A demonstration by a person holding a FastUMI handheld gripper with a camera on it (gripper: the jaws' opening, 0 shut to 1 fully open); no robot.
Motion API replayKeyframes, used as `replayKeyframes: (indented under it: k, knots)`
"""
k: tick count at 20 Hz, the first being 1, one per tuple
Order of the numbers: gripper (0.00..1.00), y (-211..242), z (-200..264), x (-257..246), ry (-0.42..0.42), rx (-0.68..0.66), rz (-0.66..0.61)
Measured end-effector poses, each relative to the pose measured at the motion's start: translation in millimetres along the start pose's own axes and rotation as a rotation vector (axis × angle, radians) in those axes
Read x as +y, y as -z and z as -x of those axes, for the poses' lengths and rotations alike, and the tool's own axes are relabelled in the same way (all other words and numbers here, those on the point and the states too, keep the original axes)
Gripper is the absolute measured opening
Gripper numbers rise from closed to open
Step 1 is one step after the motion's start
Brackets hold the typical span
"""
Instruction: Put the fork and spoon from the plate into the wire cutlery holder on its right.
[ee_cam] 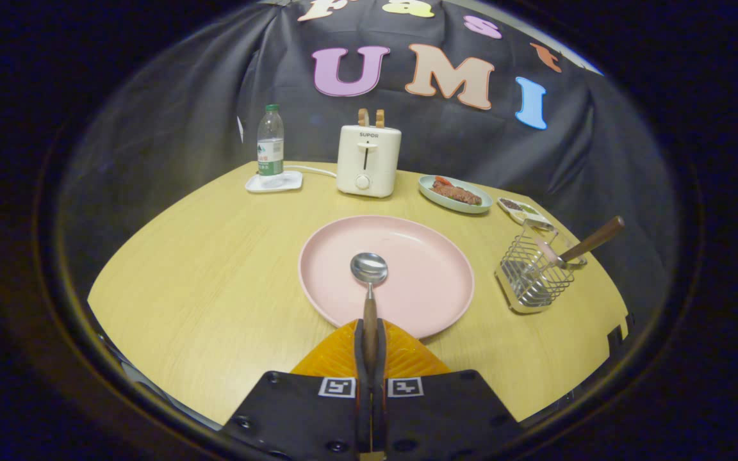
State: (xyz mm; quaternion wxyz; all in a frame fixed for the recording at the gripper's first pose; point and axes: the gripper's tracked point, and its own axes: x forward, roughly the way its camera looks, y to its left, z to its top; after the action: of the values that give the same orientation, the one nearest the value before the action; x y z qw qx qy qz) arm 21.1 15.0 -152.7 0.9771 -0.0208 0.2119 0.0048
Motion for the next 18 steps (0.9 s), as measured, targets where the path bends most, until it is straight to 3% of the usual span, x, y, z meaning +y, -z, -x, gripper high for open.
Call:
replayKeyframes:
  k: [18]
  knots:
    - [0.03,-51,18,-12,0.074,0.063,0.017]
